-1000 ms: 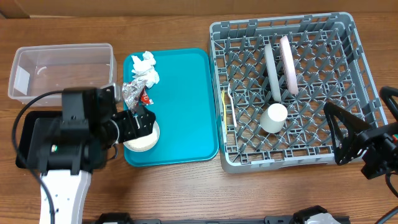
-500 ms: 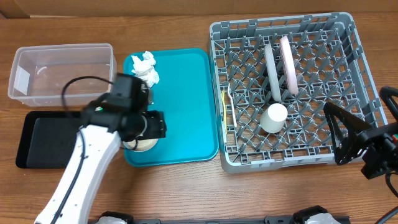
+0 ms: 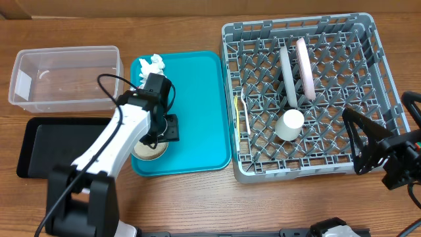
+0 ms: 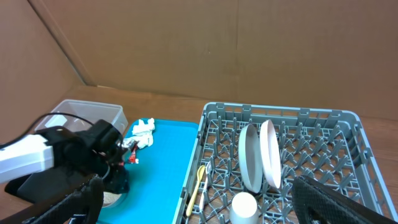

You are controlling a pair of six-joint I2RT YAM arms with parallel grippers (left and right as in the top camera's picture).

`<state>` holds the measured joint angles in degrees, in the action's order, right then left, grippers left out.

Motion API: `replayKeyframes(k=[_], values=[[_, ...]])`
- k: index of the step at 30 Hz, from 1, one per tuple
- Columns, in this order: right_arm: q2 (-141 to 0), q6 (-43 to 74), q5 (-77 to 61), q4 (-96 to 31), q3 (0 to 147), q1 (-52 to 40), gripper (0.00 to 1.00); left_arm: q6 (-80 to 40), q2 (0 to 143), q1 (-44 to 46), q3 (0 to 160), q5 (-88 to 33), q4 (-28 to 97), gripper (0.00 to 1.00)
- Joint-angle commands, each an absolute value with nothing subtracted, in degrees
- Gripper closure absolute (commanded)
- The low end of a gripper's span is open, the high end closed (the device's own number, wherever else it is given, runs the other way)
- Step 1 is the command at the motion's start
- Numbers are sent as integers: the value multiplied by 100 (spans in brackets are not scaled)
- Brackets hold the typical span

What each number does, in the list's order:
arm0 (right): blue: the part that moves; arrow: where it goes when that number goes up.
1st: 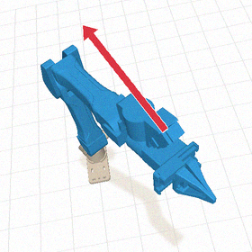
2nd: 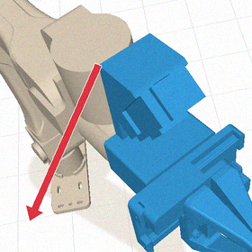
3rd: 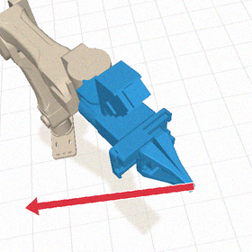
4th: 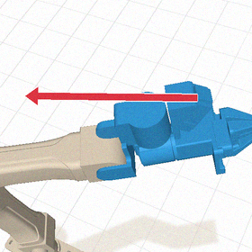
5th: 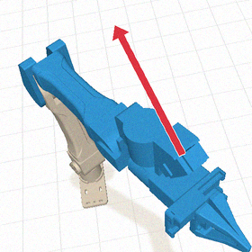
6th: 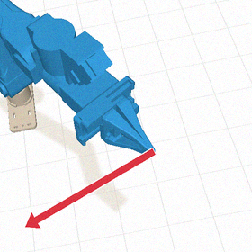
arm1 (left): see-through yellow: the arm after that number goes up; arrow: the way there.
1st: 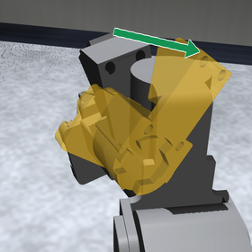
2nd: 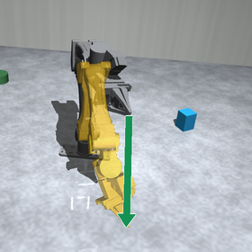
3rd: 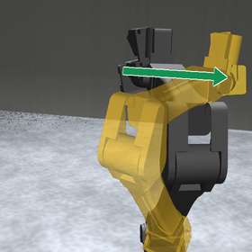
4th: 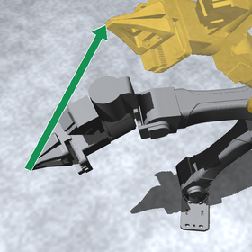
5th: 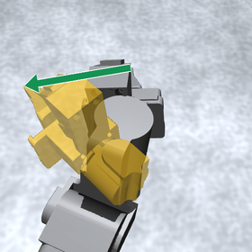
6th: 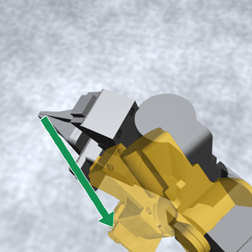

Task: Sort waste into correct bins and load items into the dishwasher rack
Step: 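Move the left gripper to the white rice bowl and grasp its rim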

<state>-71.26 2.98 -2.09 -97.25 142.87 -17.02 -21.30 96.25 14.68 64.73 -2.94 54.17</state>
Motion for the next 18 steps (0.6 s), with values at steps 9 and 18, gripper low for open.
replayKeyframes(k=[9, 18], values=[[-7131, 325, -154, -9703, 14282, -1712, 0, -2231, 10116, 1546, 6578, -237, 5218, 75], [-7131, 325, -154, -9703, 14282, -1712, 0, -2119, 10226, 1553, 6565, -91, 5170, 77]])
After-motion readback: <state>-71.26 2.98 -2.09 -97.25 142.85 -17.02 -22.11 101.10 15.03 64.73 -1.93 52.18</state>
